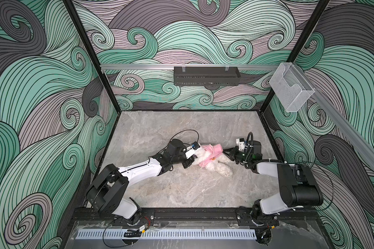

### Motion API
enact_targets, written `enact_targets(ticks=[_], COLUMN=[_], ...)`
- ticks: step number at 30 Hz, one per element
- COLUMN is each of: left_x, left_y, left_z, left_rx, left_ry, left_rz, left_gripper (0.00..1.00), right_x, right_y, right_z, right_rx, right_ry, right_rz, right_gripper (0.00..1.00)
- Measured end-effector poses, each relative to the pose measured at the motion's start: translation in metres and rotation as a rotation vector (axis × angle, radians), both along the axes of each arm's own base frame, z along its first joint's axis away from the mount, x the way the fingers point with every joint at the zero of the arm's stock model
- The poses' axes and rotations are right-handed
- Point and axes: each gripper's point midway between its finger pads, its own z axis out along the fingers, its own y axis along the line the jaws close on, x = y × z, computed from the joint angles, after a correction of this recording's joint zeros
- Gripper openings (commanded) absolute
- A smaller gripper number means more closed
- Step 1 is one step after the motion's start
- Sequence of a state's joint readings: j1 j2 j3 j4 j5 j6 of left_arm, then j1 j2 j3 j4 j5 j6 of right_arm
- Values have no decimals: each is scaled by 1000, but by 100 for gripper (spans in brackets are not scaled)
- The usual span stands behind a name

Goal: Dress the teddy bear

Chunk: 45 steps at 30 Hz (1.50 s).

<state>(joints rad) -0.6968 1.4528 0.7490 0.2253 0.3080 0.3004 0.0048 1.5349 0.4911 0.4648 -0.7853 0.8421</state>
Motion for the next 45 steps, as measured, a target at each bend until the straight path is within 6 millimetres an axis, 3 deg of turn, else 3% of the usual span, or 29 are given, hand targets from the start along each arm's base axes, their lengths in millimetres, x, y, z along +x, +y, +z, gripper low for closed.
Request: enact_targets(ticks=[1,4,5,7,10,14,16,23,28,31,36,45], left_x=[1,4,6,9,11,19,27,57,54,51,52,46], left_y=[1,15,19,26,30,38,48,78,78,74,67,64], left_z=[1,-6,-8,-12,-15,-14,-15,-15,-14,-12,-1,5], left_rx=[-9,-6,-10,-25,-63,-156,-216,-445,-538,-562,-571,-561], left_ry=[13,91,121,192,322,505,613,1012,1272,1387,1480,1526], left_rz=[13,85,116,188,294,446,537,764,773,755,713,694], left_gripper=[0,0,0,0,0,0,0,0,0,0,0,0], right_x=[3,27,33,36,29,6,-10,-63,-92,-88,-77,-60], right_y=[0,-32,-44,-48,-25,33,56,110,132,133,136,147], right_z=[1,5,10,25,67,125,134,111,87,65,32,47], right_rx=[-4,-79,-109,-164,-246,-304,-310,-377,-469,-524,-597,-662], right_ry=[-9,-80,-111,-178,-339,-580,-645,-741,-860,-884,-896,-1042], right_rz=[0,-121,-160,-168,-83,112,200,465,578,571,577,497], right_gripper=[23,36,40,43,46,49,49,47,26,21,22,16])
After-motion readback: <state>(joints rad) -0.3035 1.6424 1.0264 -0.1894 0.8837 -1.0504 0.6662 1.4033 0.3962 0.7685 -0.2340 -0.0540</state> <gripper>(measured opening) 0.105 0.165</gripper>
